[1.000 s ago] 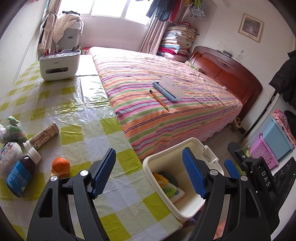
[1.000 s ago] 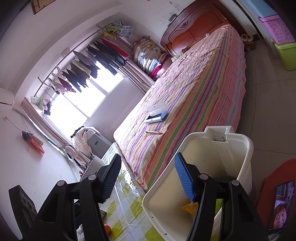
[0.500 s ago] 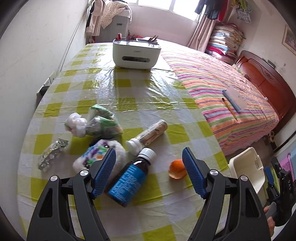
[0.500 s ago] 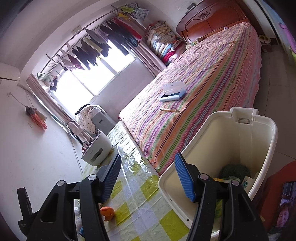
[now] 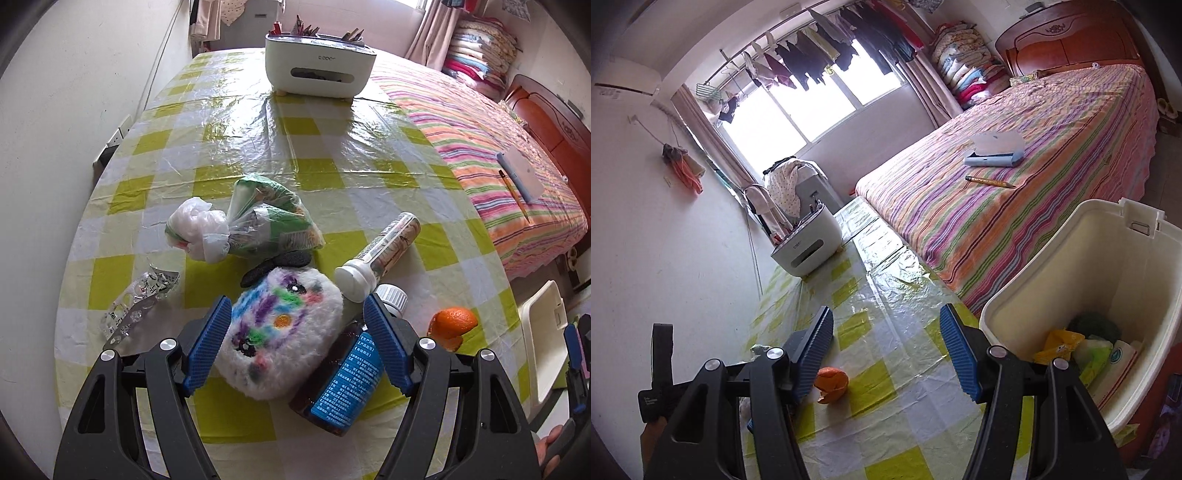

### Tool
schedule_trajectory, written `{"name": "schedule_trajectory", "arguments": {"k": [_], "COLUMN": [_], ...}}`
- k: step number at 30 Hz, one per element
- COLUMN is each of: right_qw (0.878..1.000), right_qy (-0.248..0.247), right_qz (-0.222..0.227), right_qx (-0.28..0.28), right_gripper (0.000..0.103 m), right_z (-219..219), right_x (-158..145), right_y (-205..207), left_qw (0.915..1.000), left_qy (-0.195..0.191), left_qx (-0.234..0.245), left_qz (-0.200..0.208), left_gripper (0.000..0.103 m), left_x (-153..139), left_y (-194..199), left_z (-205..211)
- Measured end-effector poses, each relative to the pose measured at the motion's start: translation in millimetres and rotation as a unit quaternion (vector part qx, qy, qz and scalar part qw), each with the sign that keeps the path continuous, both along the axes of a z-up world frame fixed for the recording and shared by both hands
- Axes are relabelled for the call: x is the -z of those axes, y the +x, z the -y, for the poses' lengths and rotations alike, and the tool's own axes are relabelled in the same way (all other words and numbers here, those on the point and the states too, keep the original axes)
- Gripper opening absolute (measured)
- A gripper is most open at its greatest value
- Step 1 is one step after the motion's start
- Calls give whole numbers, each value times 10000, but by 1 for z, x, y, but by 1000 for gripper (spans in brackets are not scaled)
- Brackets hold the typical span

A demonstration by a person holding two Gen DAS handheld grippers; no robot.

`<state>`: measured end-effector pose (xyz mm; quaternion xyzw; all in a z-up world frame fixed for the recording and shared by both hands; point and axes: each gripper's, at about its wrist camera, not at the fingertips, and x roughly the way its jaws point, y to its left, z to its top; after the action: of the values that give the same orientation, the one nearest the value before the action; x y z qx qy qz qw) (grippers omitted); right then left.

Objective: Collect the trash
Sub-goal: 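Grasp the orange peel with the right gripper while the left gripper grasps the white plush toy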

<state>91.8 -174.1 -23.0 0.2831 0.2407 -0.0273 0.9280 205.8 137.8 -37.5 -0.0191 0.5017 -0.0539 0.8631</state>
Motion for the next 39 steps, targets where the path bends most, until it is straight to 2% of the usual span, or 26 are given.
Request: {"name": "schedule_trajectory", "arguments": {"k": [3,6,12,19,26,30,39], "right_qw": [9998,9996,9982,9905,9764,9683,9587], "right_qy": [-85,-133,-308,-736,-1206,-1464,-1530], "right_qz": [-97,-152,-331,-730,-1253,-1470,-1773], "right_qx": [-142,-212,-402,-901,-1276,-1389,-1616], "right_gripper": [58,58,58,58,58,58,58], "right_z": [-12,-18,-37,-71,-100,-110,-123], "right_x": [3,5,6,18,37,45,61], "right_y": [8,10,30,53,74,85,95], "left_qw": [9999,9996,9995,9995,9992,9990,9947], "left_qy": [60,-112,-68,-172,-310,-392,-838], "left_qx": [-136,-209,-110,-103,-151,-199,-182], "left_qz": [-50,-144,-304,-255,-179,-10,564], "left_gripper": [73,73,72,56,45,44,44], "left_x": [6,12,26,26,22,12,-25], "left_y": [6,11,17,13,4,-2,-23], "left_z": [-5,-13,-9,-8,-14,-16,-20]}}
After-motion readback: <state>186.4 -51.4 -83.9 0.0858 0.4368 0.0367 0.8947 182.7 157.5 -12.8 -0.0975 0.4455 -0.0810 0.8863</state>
